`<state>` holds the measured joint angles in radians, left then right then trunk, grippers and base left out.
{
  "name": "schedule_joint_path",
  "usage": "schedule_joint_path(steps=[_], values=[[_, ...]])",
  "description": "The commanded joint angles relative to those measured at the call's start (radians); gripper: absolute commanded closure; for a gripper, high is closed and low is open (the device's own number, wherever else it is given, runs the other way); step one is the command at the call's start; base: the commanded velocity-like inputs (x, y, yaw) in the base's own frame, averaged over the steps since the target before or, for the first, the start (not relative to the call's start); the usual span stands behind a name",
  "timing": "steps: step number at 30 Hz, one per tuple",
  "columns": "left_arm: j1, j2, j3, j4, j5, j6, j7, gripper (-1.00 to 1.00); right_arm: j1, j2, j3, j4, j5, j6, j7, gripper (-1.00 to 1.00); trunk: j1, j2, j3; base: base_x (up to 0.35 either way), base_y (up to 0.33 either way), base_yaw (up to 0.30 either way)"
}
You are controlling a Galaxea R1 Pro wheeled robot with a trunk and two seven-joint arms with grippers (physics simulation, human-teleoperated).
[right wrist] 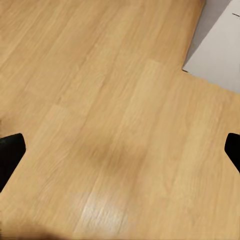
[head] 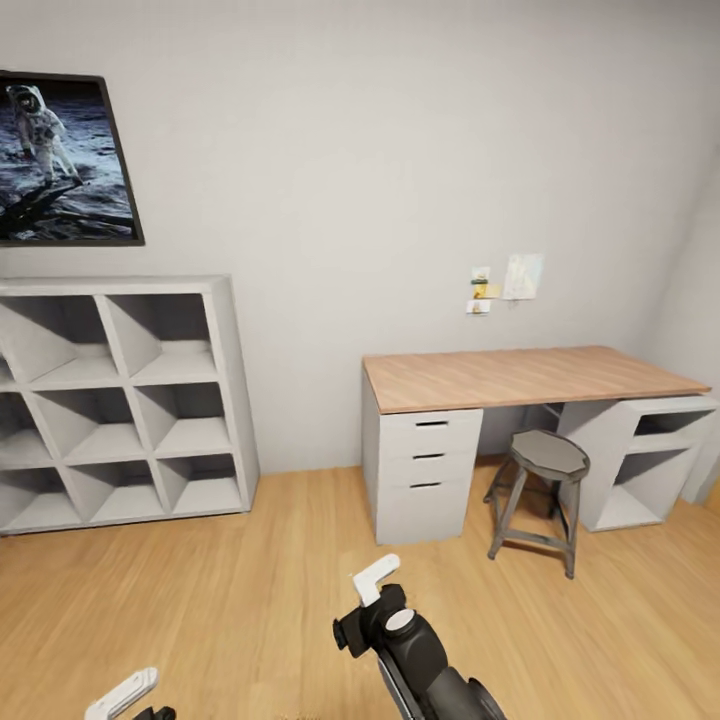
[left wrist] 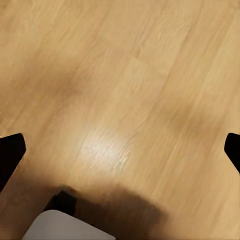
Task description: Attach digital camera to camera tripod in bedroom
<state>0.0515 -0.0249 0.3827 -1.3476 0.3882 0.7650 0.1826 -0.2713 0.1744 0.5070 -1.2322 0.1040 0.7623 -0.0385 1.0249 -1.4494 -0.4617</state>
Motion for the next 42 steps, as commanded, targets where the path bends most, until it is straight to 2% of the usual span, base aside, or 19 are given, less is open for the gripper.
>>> schedule_joint_path(steps=[1,4,10,11,12,13,18,19,20,21,24,29,30,33,36,38,42], values=[[0.0,0.0,0.001,-0.001,0.011,0.003,0.007,-1.0,-0.001,0.0,0.002,0.0,0.008,0.006,0.0,-1.0,0.0,-0.001,-0.001,0.0,0.323,0.289],[0.0,0.0,-0.001,0.0,0.011,0.003,0.008,-1.0,-0.034,0.0,0.001,0.073,-0.003,-0.036,0.0,-1.0,0.0,-0.001,-0.001,0.0,0.324,0.289],[0.0,0.0,-0.004,0.011,0.01,0.002,0.011,-1.0,-0.101,0.0,-0.002,0.238,-0.052,-0.189,-0.002,-1.0,0.0,-0.001,-0.001,0.0,0.317,0.289],[0.0,0.0,-0.01,0.017,0.01,-0.002,0.011,-1.0,-0.131,0.0,-0.004,0.291,-0.071,-0.221,-0.002,-1.0,0.0,-0.001,-0.001,0.0,0.234,0.289],[0.0,0.0,-0.042,0.025,0.009,-0.009,0.018,-1.0,-0.176,0.0,-0.007,0.357,-0.111,-0.254,-0.002,-1.0,0.0,-0.001,-0.001,0.0,0.096,0.289],[0.0,-0.003,-0.055,0.026,0.01,-0.01,0.019,-1.0,-0.187,0.0,-0.007,0.372,-0.125,-0.262,-0.001,-1.0,0.0,-0.001,-0.001,0.0,0.061,0.289],[-0.001,-0.01,-0.07,0.019,0.012,-0.011,0.018,-1.0,-0.199,0.0,-0.008,0.385,-0.14,-0.266,0.0,-1.0,0.0,-0.001,-0.001,0.0,0.041,0.289],[0.0,-0.011,-0.074,0.018,0.012,-0.01,0.017,-1.0,-0.201,0.0,-0.008,0.385,-0.142,-0.267,0.0,-1.0,0.0,-0.001,-0.001,0.0,0.02,0.289],[0.001,-0.005,-0.099,0.015,0.01,-0.003,0.011,-1.0,-0.203,0.0,-0.008,0.363,-0.147,-0.256,0.0,-1.0,0.0,-0.001,-0.001,0.0,0.008,0.188],[0.002,-0.003,-0.105,0.013,0.009,-0.002,0.01,-1.0,-0.203,0.0,-0.008,0.353,-0.147,-0.247,0.0,-1.0,0.004,-0.008,-0.004,0.0,0.007,0.15],[0.004,-0.002,-0.115,0.005,0.008,0.0,0.01,-1.0,-0.203,0.0,-0.008,0.327,-0.148,-0.223,0.0,-1.0,0.015,-0.029,-0.013,0.0,0.005,0.122],[0.008,0.0,-0.127,-0.006,0.005,-0.001,0.017,-1.0,-0.201,0.0,-0.011,0.232,-0.148,-0.127,0.001,-1.0,0.035,-0.064,-0.029,0.0,0.002,0.052],[0.005,0.001,-0.129,-0.008,-0.002,-0.001,0.02,-1.0,-0.199,0.0,-0.012,0.193,-0.149,-0.093,0.001,-1.0,0.038,-0.071,-0.032,0.0,0.001,0.02],[-0.002,0.002,-0.128,-0.008,-0.015,-0.001,0.022,-1.0,-0.195,0.0,-0.013,0.16,-0.149,-0.071,0.001,-1.0,0.05,-0.092,-0.042,0.0,0.001,0.016],[-0.022,0.003,-0.127,-0.007,-0.031,0.001,0.022,-1.0,-0.188,0.0,-0.014,0.134,-0.149,-0.058,0.001,-1.0,0.061,-0.113,-0.051,0.0,0.0,0.009],[-0.056,0.005,-0.125,-0.003,-0.044,0.009,0.028,-1.0,-0.183,0.0,-0.014,0.114,-0.149,-0.049,0.002,-1.0,0.069,-0.127,-0.057,0.0,0.0,0.006],[-0.137,0.006,-0.123,0.007,-0.06,0.061,0.084,-1.0,-0.17,0.0,-0.014,0.061,-0.149,-0.036,0.003,-1.0,0.084,-0.155,-0.07,0.0,0.0,0.003]])
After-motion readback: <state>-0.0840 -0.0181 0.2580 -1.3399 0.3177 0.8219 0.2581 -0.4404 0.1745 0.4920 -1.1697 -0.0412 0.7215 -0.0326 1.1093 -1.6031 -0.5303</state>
